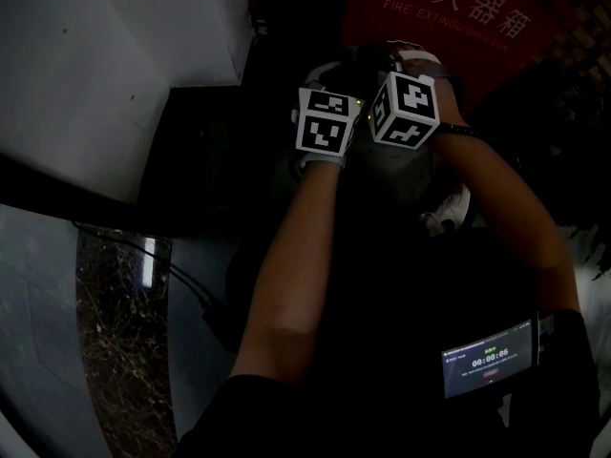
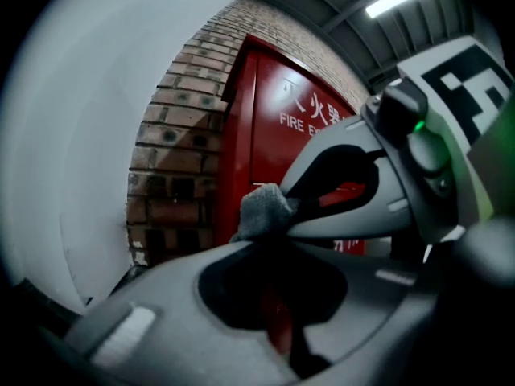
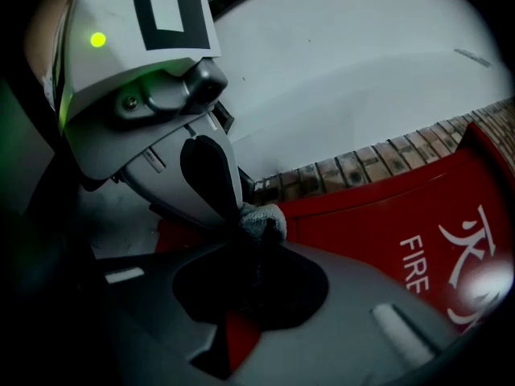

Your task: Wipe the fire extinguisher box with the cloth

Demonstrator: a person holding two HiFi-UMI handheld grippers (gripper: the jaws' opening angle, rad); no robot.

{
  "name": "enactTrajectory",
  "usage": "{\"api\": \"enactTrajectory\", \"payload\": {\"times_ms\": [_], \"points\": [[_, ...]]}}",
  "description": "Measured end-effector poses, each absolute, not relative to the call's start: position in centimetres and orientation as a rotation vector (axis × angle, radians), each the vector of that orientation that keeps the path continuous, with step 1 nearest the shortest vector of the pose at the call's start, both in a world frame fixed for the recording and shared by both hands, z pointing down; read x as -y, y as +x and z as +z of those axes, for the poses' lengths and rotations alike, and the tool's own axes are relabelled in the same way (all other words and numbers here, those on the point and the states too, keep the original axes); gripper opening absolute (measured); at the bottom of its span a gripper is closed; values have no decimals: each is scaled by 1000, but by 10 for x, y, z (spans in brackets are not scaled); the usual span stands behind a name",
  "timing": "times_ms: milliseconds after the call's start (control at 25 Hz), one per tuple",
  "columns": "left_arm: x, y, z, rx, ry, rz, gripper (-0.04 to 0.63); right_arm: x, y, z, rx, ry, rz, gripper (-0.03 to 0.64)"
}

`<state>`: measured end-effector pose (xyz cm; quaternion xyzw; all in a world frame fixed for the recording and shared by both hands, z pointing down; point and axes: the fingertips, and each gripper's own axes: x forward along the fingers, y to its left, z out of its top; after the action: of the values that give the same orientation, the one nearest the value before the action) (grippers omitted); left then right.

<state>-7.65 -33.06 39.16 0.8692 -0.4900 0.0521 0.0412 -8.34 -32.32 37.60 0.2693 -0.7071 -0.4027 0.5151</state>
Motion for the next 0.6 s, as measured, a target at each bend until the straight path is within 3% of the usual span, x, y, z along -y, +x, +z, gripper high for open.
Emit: {"api": "enactTrajectory", "payload": {"times_ms": [600], "points": [[333,-79,439,1503,2675,214,3,322,-76,423,1729,627,-885,32]]}}
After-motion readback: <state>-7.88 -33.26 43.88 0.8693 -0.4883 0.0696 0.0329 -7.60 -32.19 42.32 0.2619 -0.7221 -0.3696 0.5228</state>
